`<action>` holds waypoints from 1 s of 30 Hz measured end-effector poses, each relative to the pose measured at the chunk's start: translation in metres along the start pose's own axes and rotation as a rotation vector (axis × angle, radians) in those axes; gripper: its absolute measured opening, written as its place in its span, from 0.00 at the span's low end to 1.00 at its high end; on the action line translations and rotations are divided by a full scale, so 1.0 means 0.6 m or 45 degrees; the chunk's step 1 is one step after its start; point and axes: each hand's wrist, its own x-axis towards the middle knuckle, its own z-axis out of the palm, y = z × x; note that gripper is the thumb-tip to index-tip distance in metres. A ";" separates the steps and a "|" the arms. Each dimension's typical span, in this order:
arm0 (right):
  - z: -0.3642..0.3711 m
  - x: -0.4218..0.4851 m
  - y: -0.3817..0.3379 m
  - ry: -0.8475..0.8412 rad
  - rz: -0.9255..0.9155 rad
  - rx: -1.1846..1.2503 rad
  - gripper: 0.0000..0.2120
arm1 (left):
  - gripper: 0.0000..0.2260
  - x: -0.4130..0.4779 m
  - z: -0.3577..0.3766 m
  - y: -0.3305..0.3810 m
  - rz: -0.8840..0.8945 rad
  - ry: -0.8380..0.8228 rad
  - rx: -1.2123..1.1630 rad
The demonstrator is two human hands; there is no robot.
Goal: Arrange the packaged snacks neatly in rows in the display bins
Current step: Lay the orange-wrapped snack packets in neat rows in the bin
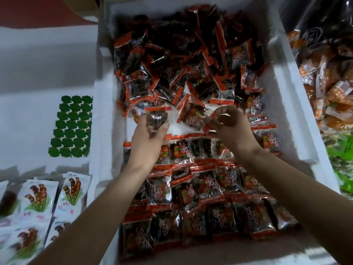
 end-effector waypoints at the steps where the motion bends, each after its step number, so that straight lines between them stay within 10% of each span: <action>1: -0.003 -0.008 0.001 -0.047 -0.010 -0.036 0.08 | 0.27 -0.012 -0.002 0.003 -0.062 -0.021 -0.057; 8: 0.008 -0.041 -0.013 -0.291 -0.099 -0.268 0.03 | 0.32 -0.075 0.000 0.011 -0.388 -0.073 -0.449; 14: 0.032 -0.072 -0.011 -0.465 0.070 0.038 0.20 | 0.16 -0.095 -0.019 -0.002 -0.261 0.123 -0.399; 20: 0.068 -0.073 -0.005 -0.465 0.013 0.054 0.07 | 0.13 -0.104 -0.065 -0.010 -0.041 0.244 -0.266; 30: 0.177 -0.025 0.007 -0.665 -0.248 -0.780 0.16 | 0.07 -0.110 -0.151 -0.027 -0.005 0.446 -0.349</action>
